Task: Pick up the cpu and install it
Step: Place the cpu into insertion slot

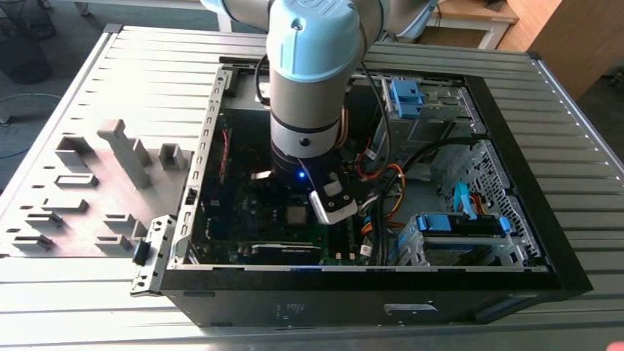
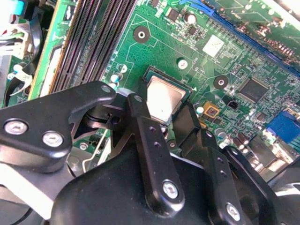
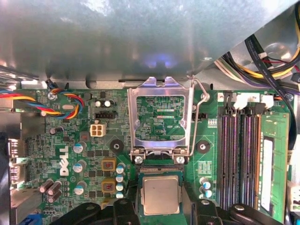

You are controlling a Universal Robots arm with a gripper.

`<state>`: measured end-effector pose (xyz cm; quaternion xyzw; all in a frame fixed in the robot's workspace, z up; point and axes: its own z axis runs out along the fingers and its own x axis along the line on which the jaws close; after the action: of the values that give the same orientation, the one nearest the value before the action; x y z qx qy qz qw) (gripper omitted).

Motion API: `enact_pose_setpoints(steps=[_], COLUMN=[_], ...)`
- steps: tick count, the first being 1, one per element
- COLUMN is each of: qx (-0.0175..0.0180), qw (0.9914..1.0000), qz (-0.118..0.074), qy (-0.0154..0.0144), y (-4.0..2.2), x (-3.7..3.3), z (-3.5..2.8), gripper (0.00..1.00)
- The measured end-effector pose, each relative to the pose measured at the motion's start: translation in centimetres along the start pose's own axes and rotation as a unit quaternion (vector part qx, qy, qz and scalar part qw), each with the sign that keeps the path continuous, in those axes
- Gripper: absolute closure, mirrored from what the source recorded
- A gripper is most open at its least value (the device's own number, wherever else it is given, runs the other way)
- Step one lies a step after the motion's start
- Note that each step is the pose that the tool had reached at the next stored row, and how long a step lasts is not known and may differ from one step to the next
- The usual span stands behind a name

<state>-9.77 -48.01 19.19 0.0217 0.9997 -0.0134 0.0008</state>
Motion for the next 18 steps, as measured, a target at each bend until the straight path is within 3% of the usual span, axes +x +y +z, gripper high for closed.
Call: enact_pose_setpoints(steps=[18], qx=[-0.0015], qw=[1.0], qz=[0.001], qy=[-0.001], y=[0.02], x=[0.21], z=[0.18], gripper=[0.54])
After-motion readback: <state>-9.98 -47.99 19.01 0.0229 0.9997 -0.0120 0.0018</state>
